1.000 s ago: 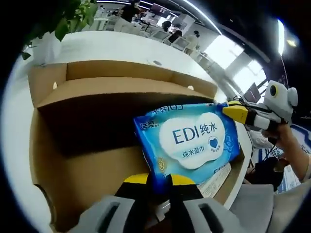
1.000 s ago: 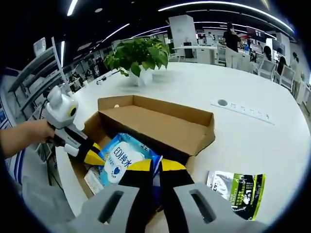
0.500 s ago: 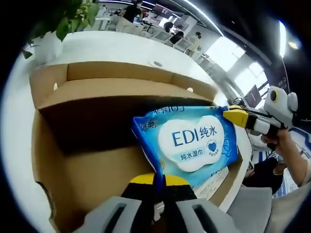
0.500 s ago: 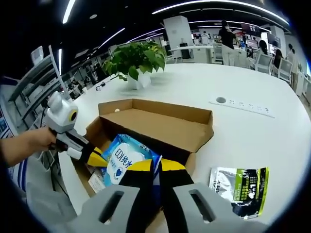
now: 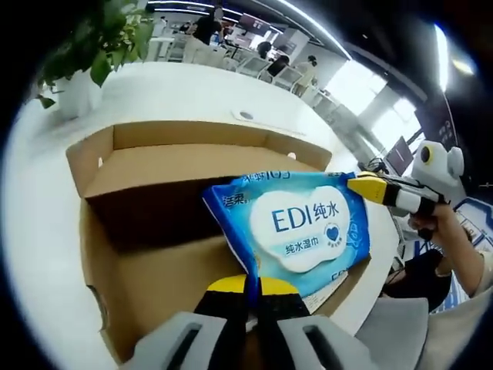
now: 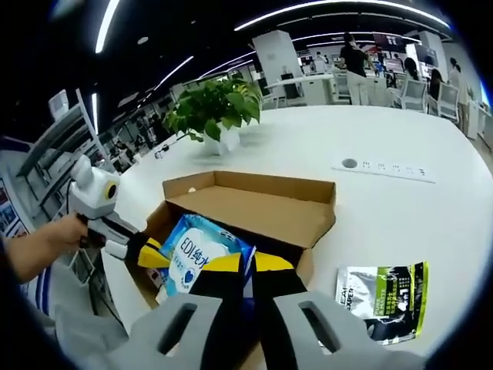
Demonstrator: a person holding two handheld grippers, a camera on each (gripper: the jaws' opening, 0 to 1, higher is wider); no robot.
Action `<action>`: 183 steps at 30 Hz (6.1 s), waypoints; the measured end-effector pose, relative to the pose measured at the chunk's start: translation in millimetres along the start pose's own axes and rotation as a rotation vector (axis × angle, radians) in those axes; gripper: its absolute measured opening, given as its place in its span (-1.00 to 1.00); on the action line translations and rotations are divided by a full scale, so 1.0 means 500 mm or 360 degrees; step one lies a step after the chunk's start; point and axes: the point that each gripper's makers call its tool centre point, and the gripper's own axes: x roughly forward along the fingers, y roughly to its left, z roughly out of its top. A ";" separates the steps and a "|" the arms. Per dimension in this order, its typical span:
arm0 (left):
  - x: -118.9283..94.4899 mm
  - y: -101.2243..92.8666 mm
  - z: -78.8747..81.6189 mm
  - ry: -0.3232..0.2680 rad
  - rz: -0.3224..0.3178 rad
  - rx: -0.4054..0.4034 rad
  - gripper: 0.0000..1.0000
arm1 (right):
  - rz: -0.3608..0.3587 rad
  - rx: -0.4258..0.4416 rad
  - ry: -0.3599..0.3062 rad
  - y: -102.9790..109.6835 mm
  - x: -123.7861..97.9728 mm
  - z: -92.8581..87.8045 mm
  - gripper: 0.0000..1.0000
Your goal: Operate the shoe box by opening the lid, removing the specified soft item, and placing it in the target area until the item is outside and the box remains undamaged.
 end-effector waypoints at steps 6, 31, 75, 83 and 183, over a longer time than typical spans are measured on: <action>-0.021 -0.022 0.009 -0.0030 -0.0017 0.0006 -0.98 | 0.0012 0.0011 -0.0022 0.004 -0.016 0.016 -0.98; -0.032 -0.157 0.070 -0.0084 -0.0123 0.0083 -0.98 | -0.0059 0.0032 -0.0108 -0.063 -0.125 0.064 -1.00; 0.143 -0.347 0.118 -0.0001 -0.0270 0.0258 -0.98 | -0.0284 0.0155 -0.0035 -0.301 -0.242 0.035 -1.00; 0.182 -0.362 0.117 0.0038 -0.0273 0.0270 -0.98 | -0.0317 0.0167 0.0000 -0.341 -0.246 0.017 -1.00; 0.235 -0.407 0.133 0.0128 -0.0222 0.0964 -0.10 | -0.0378 -0.0142 0.0074 -0.392 -0.236 -0.045 -0.26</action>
